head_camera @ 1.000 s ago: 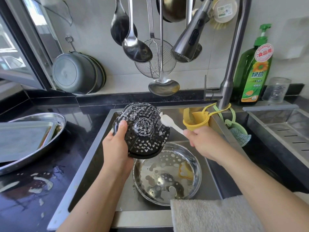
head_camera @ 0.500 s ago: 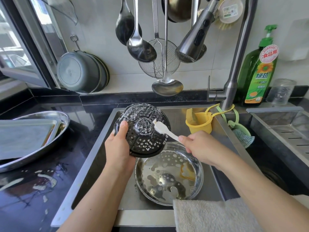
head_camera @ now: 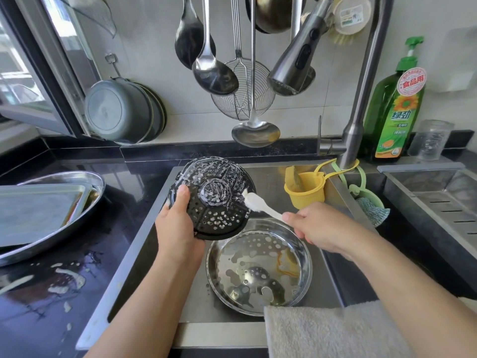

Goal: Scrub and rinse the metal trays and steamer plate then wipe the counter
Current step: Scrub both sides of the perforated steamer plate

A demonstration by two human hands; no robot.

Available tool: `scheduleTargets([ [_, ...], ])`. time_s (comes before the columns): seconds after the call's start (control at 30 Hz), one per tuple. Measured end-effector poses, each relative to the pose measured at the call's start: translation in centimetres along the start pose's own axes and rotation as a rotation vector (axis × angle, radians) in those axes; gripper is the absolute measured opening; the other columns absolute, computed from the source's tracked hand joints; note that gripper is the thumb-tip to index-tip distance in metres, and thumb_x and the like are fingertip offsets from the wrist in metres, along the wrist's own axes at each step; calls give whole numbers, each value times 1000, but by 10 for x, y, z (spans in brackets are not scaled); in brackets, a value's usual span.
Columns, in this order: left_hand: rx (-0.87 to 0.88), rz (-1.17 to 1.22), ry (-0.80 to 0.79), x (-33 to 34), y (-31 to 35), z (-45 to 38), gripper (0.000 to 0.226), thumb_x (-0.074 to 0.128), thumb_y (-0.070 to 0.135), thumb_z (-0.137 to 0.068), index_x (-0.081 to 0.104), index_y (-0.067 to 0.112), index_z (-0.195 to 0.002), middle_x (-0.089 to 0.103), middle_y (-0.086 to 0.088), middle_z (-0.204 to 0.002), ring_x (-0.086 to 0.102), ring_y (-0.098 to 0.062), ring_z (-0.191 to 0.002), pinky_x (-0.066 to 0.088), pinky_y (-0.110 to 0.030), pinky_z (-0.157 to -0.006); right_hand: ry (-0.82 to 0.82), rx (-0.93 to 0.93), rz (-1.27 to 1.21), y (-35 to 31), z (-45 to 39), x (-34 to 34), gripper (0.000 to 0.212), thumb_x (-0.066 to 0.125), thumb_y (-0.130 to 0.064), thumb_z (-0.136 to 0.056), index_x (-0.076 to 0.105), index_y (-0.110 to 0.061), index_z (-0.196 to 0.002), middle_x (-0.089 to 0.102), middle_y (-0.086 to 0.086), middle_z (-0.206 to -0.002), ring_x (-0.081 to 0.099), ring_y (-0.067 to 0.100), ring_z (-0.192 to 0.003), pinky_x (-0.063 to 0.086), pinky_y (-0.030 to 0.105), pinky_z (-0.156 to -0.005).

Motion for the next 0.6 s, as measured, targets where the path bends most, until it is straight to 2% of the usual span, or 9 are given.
scheduleTargets([
  [0.13,-20,-43,-19,3,-6,3,28,55,19,-107,64,4,-130,76,-18,-115,75,-35,-105,61,-51,-89,0,-58,-12,-11,-5,16,54,50,-50,-102,58,-18,-60,50,-5,-51,46,15,-51,34,28,-54],
  [0.23,-13,-26,-15,2,-2,1,29,55,19,-107,63,4,-131,77,-17,-115,76,-35,-104,63,-51,-84,-9,-36,-13,-4,-2,3,52,48,-51,-103,58,-17,-64,51,-2,-58,47,16,-56,33,29,-56],
  [0.33,-1,-12,-15,2,-2,0,31,55,19,-107,62,4,-133,76,-17,-117,75,-35,-105,62,-52,-89,-8,-42,-4,-3,1,2,52,47,-50,-103,58,-17,-65,51,-2,-58,47,16,-57,33,29,-56],
  [0.47,-18,-68,-51,7,-8,5,26,56,19,-107,65,6,-127,76,-17,-115,75,-36,-106,58,-54,-95,44,-50,-11,-12,-3,6,51,46,-49,-104,60,-16,-67,47,-5,-53,43,15,-51,31,29,-52],
  [0.6,4,-66,-44,6,-1,4,26,56,19,-107,65,5,-127,76,-18,-115,75,-36,-105,58,-55,-94,106,-9,-49,2,-3,-13,52,45,-48,-104,60,-14,-68,49,-2,-55,46,18,-54,34,30,-56],
])
Point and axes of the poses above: each hand's wrist, its own z-axis away from the middle knuckle, its own x-axis out of the palm, y = z × x, the point moved 7 cm from there along -z, towards the middle knuckle
